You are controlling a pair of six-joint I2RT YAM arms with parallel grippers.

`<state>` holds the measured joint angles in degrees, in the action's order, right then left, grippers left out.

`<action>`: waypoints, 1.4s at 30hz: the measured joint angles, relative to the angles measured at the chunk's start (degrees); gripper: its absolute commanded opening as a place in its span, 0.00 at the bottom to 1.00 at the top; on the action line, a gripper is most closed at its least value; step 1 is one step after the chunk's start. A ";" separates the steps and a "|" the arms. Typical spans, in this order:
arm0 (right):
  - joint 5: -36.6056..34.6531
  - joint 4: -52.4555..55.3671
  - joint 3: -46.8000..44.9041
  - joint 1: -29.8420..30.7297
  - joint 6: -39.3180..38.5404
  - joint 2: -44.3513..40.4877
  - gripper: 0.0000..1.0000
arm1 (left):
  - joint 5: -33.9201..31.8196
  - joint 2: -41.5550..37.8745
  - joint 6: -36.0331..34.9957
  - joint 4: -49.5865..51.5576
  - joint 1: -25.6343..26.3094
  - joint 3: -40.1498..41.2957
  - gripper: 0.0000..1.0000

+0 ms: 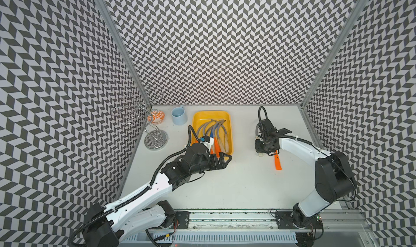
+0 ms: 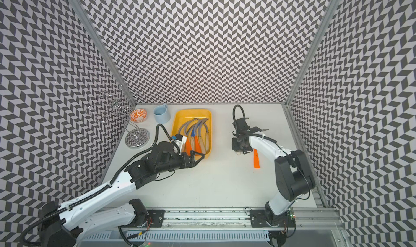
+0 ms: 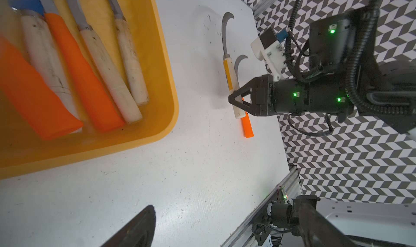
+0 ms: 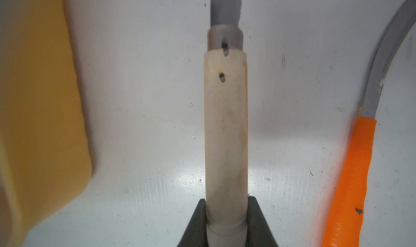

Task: Put small sickles into storage boxes
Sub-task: Pick up the sickle at the center of the board, then place the sickle in the storage box.

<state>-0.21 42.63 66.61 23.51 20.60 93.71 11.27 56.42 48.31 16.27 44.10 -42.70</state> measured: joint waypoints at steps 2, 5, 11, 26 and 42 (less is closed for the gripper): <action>-0.09 1.11 2.05 1.51 0.61 0.00 0.00 | 0.63 -0.55 -0.96 1.49 -2.03 -0.68 1.00; -0.24 2.86 5.73 3.91 1.68 0.00 0.00 | 1.64 -1.33 -2.36 3.26 -4.72 -1.73 1.00; -0.07 5.07 13.35 8.66 3.52 0.55 0.00 | 2.97 -3.17 -4.15 6.34 -8.87 -2.54 1.00; 0.33 8.83 30.36 19.17 6.73 10.95 0.00 | 4.72 -13.62 -6.10 13.94 -17.66 -2.03 1.00; 5.51 5.07 37.99 25.90 9.57 26.10 0.00 | 4.85 -26.08 -4.50 22.77 -21.00 3.28 1.00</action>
<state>5.30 47.70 104.60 49.41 30.17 119.81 16.12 30.35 43.81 39.05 23.09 -39.42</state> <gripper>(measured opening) 0.236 0.996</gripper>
